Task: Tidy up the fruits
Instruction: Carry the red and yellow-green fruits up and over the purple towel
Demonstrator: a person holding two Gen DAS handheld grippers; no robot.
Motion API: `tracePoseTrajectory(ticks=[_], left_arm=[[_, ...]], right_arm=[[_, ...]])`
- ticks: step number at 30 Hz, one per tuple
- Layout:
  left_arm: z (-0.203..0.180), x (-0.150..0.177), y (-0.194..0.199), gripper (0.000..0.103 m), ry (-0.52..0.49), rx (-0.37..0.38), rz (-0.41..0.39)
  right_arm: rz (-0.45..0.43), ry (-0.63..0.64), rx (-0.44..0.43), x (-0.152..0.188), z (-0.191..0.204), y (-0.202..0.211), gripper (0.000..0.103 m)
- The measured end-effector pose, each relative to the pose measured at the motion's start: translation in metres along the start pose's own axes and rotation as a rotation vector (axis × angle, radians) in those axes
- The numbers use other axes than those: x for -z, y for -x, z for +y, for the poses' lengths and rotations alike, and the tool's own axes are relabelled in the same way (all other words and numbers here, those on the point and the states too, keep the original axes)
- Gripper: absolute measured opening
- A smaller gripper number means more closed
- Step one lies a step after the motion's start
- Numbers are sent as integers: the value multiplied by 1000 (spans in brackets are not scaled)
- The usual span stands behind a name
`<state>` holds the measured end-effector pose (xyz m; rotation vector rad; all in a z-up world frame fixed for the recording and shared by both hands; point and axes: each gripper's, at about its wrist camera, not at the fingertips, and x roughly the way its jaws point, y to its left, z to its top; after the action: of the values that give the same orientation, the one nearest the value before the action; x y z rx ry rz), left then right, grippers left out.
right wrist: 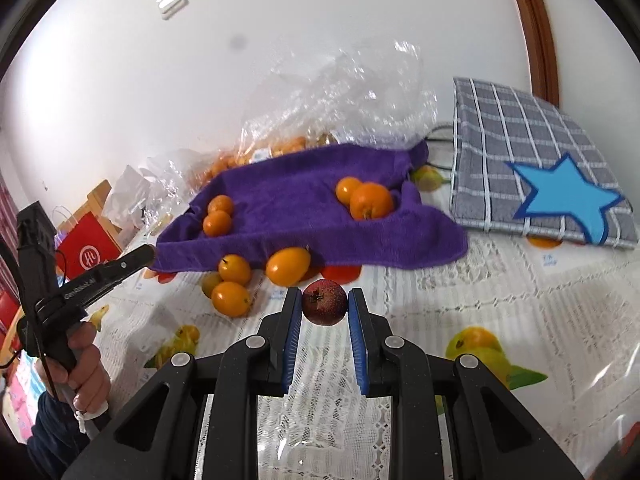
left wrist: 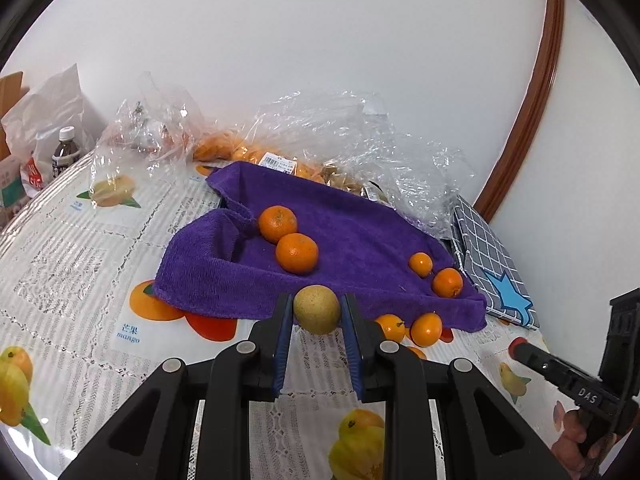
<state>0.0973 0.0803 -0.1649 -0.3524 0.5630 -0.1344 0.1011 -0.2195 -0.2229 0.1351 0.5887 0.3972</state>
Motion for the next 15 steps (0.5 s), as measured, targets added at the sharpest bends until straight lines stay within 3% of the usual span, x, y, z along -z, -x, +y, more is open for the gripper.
tracePoseTrajectory(ticks=[15], left_arm=[[-6,3,8,24,-27,-19,-43]], right_arm=[[-80,29,1,-20,9,30,23]])
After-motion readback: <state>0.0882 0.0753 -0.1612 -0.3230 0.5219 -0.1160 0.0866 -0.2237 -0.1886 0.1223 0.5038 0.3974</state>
